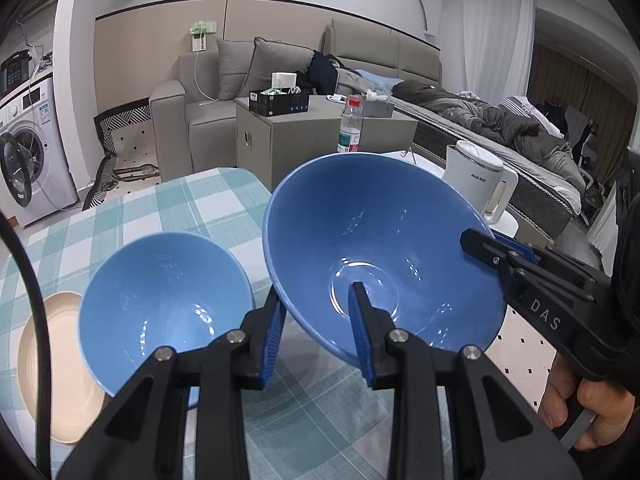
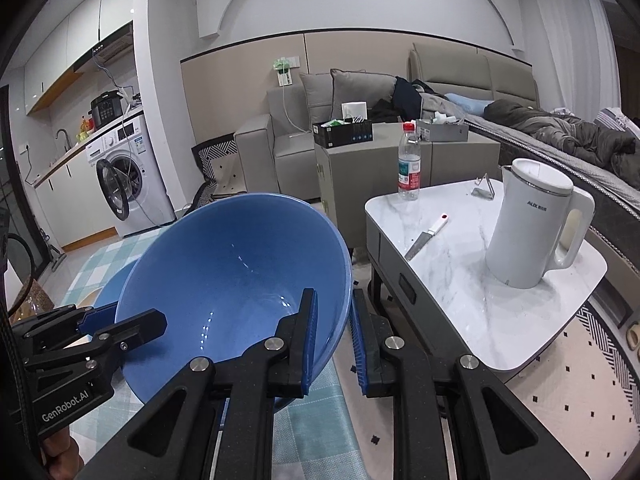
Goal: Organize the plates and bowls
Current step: 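Lift the left tool's bowl pair and carry it over the right tool's bowls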
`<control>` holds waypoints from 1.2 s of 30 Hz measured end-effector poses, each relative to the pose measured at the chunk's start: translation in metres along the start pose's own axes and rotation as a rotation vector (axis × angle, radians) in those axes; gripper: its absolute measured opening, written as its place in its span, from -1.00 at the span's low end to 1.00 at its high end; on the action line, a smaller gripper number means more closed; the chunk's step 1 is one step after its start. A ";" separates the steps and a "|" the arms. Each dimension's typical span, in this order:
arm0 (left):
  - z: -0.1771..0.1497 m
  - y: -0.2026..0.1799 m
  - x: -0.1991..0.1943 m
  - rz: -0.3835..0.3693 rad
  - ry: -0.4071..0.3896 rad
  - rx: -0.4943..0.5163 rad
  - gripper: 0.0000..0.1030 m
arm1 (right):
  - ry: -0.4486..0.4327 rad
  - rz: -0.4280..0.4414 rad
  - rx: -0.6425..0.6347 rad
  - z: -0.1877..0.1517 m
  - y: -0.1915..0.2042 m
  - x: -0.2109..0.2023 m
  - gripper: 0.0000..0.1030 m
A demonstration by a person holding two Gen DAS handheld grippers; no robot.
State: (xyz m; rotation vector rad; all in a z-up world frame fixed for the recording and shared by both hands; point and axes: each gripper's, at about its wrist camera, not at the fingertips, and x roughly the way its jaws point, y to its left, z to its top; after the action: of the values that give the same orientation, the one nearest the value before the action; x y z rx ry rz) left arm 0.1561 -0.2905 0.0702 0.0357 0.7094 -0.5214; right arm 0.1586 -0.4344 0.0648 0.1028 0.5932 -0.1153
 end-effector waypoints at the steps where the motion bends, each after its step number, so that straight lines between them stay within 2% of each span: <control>1: 0.001 0.001 -0.002 0.001 -0.006 0.002 -0.41 | -0.006 -0.002 0.001 0.001 0.003 -0.002 -0.68; 8: 0.003 0.021 -0.021 0.015 -0.049 -0.022 -0.41 | -0.057 0.035 0.002 0.009 0.027 -0.013 -0.68; 19: -0.002 0.067 -0.050 0.076 -0.095 -0.079 -0.41 | -0.067 0.090 -0.083 0.016 0.086 -0.008 -0.68; 36: -0.017 0.124 -0.074 0.148 -0.101 -0.139 -0.41 | -0.010 0.144 -0.186 0.016 0.160 0.019 -0.68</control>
State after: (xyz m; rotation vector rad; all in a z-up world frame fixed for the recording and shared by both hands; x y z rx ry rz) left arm 0.1565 -0.1464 0.0858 -0.0678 0.6373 -0.3293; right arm 0.2053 -0.2802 0.0773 -0.0353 0.5816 0.0786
